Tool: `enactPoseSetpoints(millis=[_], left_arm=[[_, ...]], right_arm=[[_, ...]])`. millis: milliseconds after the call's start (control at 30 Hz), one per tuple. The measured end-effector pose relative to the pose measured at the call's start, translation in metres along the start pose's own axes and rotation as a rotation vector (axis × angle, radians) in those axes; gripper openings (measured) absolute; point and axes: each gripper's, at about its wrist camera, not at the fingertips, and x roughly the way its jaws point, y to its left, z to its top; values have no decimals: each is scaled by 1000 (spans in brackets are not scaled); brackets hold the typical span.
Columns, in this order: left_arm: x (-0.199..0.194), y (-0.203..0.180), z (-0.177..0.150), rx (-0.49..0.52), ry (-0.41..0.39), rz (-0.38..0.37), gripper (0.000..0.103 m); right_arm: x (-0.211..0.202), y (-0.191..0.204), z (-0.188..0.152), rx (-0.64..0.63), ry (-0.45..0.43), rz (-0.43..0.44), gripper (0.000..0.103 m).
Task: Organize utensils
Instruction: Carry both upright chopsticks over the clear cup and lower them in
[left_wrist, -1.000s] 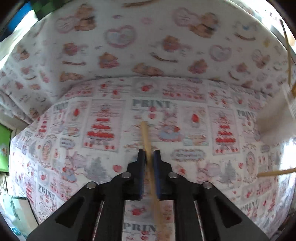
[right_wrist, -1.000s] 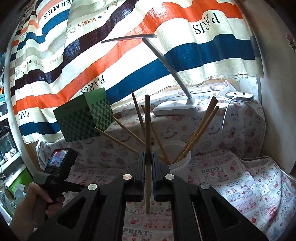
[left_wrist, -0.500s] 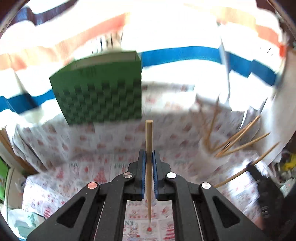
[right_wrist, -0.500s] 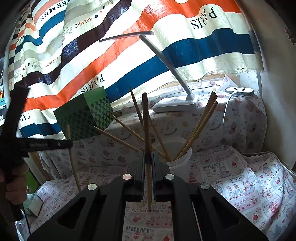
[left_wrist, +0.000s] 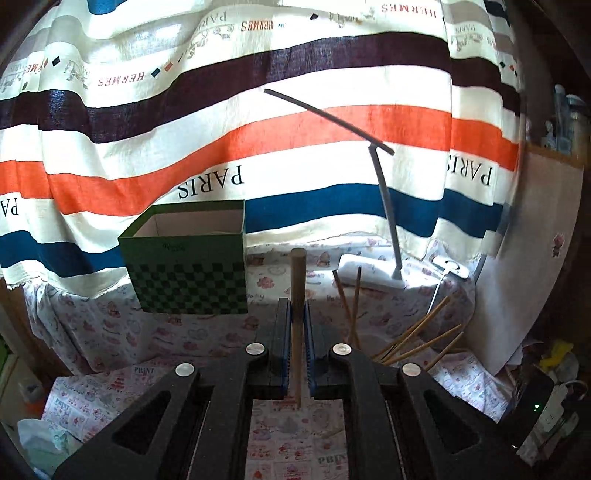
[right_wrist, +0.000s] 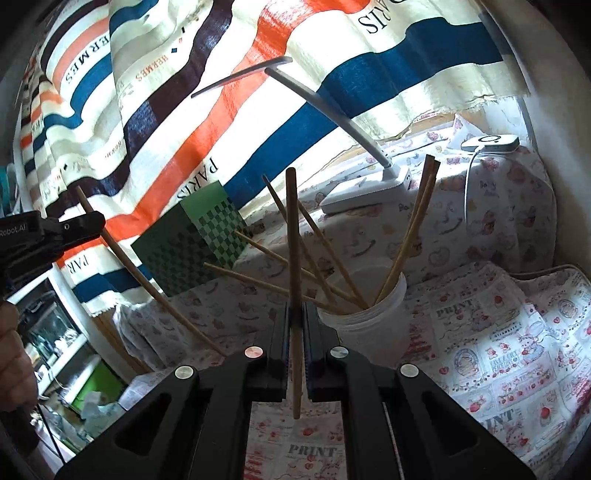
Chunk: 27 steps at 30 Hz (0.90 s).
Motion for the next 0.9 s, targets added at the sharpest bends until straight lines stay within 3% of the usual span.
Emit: enactPoseSetpoints(millis=[100, 233, 333, 400, 567, 667, 900], left_arm=[[-3, -9, 2, 0, -44, -54, 6], [1, -25, 5, -3, -59, -118, 6], [4, -39, 5, 13, -73, -139, 6], [7, -45, 6, 12, -78, -152, 6], [19, -51, 8, -34, -94, -122, 6], [33, -55, 9, -53, -76, -150, 6], [51, -66, 8, -31, -102, -116, 6]], right_arm=[[-18, -7, 9, 35, -72, 42, 7], [-44, -17, 18, 60, -205, 17, 7], [-53, -25, 23, 72, -257, 67, 7], [-59, -31, 26, 96, -302, 54, 7], [-70, -31, 34, 50, -383, -6, 7], [-68, -26, 33, 18, -416, -73, 7], [-60, -23, 32, -6, -479, -124, 7]])
